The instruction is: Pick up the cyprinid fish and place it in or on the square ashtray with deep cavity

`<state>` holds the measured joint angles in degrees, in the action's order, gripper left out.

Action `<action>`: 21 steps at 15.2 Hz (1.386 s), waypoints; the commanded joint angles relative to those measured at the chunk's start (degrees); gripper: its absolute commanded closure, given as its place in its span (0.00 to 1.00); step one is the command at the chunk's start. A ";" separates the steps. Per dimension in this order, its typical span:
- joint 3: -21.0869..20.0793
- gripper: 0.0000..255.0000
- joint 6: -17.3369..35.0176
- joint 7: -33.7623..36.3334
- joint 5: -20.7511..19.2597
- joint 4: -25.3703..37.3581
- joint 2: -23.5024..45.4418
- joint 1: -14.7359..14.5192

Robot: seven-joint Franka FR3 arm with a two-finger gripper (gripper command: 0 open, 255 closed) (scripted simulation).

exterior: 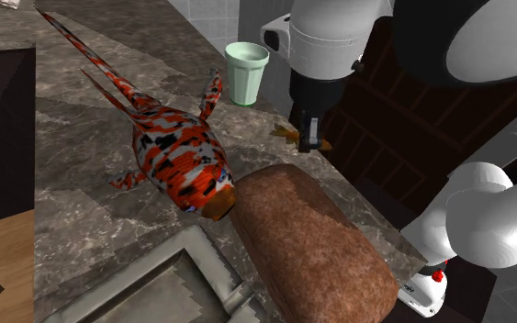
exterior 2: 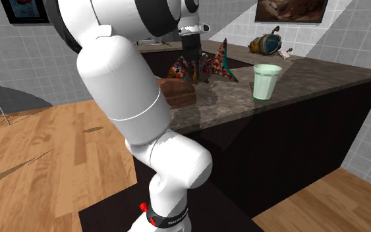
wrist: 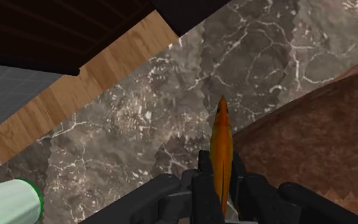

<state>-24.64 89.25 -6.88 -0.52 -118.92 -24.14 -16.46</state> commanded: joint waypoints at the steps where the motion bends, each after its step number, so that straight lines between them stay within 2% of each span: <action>1: -2.63 1.00 -0.19 3.40 0.26 2.70 2.90 -0.44; 7: -10.10 1.00 -1.61 13.54 -1.04 11.87 12.34 -1.91; 13: -17.12 1.00 -4.45 25.17 -6.54 24.00 25.48 -5.32; 17: -19.94 1.00 -8.00 32.98 -12.54 34.48 36.26 -10.85; 21: -20.11 1.00 -13.30 39.02 -19.17 48.01 47.74 -19.79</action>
<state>-44.82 77.13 30.80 -18.10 -74.10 20.90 -34.07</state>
